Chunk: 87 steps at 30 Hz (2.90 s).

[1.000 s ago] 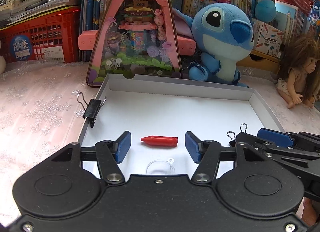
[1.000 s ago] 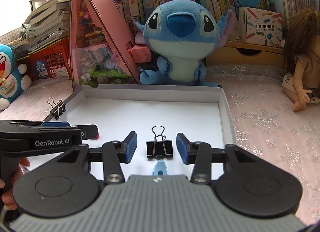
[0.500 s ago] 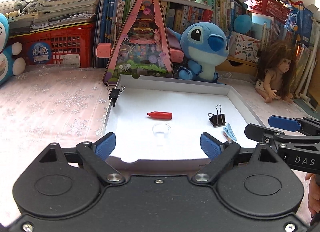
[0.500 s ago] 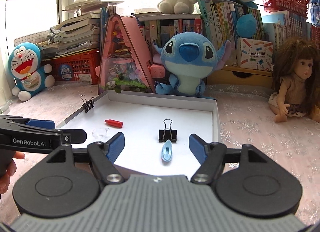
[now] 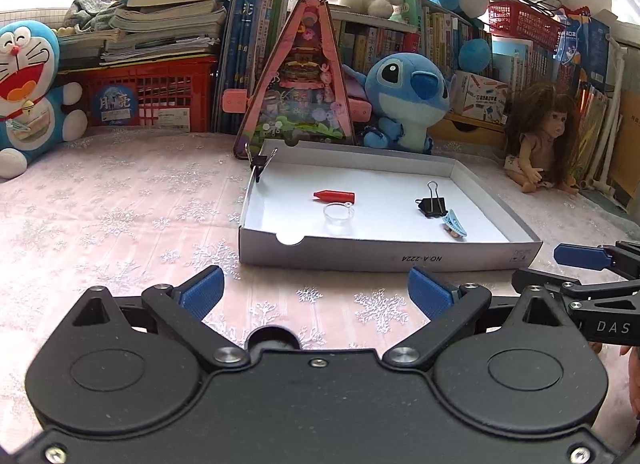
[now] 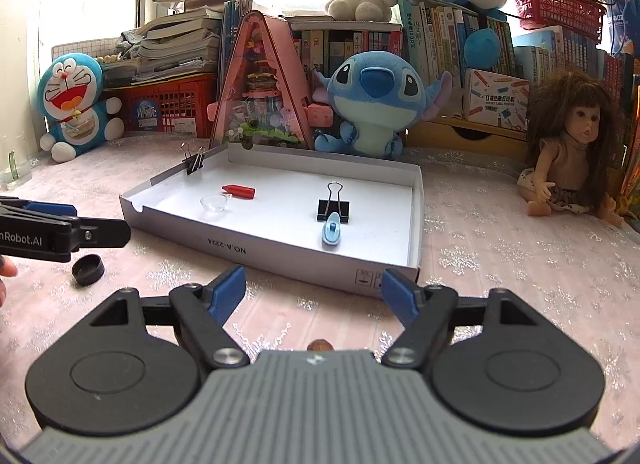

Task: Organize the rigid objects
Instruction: 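Withdraw both grippers from the tray toward the remaining objects, then lower the left gripper over the black cap while the right gripper approaches the brown nut, then close the left gripper on the black cap while the right gripper grasps the brown nut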

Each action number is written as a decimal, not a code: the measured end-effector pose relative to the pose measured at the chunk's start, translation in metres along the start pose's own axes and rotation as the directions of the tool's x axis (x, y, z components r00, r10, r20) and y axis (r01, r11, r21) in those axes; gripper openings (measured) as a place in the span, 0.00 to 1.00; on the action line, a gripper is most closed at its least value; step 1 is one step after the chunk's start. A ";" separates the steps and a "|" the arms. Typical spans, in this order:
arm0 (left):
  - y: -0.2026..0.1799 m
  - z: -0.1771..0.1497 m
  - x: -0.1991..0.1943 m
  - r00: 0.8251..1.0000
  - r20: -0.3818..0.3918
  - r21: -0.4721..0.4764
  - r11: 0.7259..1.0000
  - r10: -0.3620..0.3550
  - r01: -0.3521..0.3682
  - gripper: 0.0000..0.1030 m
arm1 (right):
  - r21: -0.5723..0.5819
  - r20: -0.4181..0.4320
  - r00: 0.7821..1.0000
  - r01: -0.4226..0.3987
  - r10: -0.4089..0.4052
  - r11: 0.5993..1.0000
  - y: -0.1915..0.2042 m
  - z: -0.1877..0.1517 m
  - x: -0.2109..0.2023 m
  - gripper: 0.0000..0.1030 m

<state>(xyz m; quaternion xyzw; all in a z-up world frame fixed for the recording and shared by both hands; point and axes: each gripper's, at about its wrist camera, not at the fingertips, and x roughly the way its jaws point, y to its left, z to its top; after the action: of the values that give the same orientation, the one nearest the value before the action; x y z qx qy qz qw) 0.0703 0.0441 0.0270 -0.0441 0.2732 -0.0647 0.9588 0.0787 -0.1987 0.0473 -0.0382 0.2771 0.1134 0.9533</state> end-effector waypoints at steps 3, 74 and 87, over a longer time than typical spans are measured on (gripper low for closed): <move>0.007 -0.009 -0.003 1.000 -0.010 -0.027 1.000 0.014 -0.014 0.95 | -0.016 -0.006 1.000 0.012 -0.012 1.000 0.002 -0.011 -0.003 0.82; 0.006 -0.038 -0.004 0.999 -0.019 0.067 0.997 0.050 -0.049 0.29 | -0.003 -0.063 0.998 0.009 -0.009 1.000 0.009 -0.027 -0.003 0.20; -0.007 0.002 -0.006 1.000 -0.021 0.041 0.999 -0.003 0.004 0.29 | 0.023 -0.044 0.999 0.029 -0.028 0.999 0.002 -0.004 -0.001 0.20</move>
<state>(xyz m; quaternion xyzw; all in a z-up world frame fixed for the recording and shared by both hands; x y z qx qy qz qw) 0.0655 0.0378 0.0333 -0.0240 0.2818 -0.0726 0.9564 0.0751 -0.1973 0.0447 -0.0332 0.2984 0.0955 0.9491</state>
